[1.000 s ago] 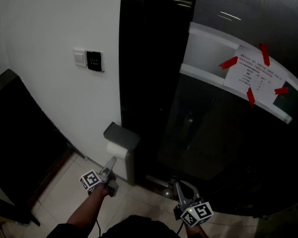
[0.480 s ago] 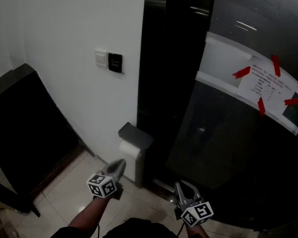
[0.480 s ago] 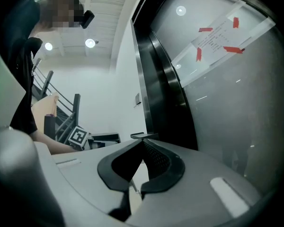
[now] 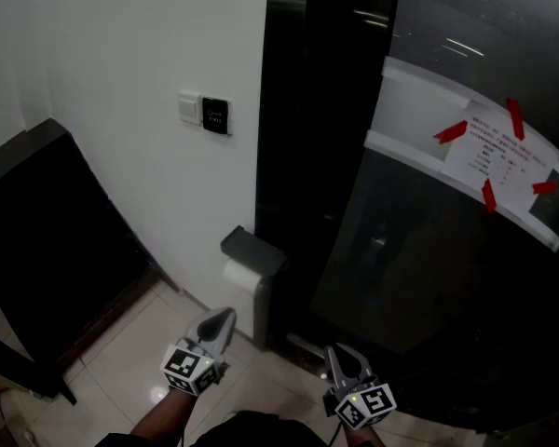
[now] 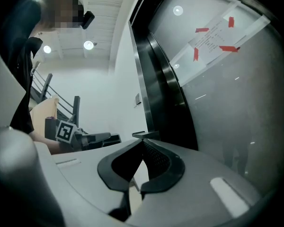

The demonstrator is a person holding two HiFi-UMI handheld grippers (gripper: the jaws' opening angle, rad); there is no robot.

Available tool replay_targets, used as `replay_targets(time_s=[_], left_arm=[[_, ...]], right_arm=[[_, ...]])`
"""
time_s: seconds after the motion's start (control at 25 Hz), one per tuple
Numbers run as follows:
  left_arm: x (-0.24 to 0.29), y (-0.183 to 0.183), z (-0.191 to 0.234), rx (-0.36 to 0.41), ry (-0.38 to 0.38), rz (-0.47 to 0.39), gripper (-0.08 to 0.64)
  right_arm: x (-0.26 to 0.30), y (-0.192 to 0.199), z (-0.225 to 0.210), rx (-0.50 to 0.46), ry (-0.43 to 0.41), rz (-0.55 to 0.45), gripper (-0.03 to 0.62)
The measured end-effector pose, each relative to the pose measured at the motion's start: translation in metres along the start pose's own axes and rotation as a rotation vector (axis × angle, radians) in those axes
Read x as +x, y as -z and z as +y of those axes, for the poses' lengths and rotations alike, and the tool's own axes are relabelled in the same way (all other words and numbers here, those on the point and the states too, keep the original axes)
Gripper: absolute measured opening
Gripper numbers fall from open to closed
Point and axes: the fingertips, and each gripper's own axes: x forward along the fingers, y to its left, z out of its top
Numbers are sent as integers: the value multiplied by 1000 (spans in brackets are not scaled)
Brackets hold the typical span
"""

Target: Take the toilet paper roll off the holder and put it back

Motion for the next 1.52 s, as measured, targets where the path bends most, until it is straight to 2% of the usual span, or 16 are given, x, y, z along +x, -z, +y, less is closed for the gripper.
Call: replay_targets(time_s=[0.16, 0.32, 0.48, 0.6, 1.24, 1.4, 1.52], left_arm=[[-21, 5, -5, 58, -55, 20, 2], [-40, 2, 0, 3, -114, 3, 2], [-47, 9, 9, 10, -167, 7, 2], [-51, 1, 4, -24, -169, -6, 2], [-79, -15, -1, -14, -172, -13, 2], [-95, -15, -10, 49, -191, 3, 2], [-105, -21, -32, 42, -221, 10, 2]], right_arm=[[-12, 2, -6, 12, 24, -12, 14], [-22, 0, -9, 9, 47, -13, 14], [-28, 0, -14, 6, 71, -30, 14], [-28, 3, -11, 12, 74, -31, 14], [-20, 8, 8, 14, 44, -4, 14], [-39, 11, 8, 38, 39, 8, 14], [-51, 18, 14, -2, -1, 38, 14]])
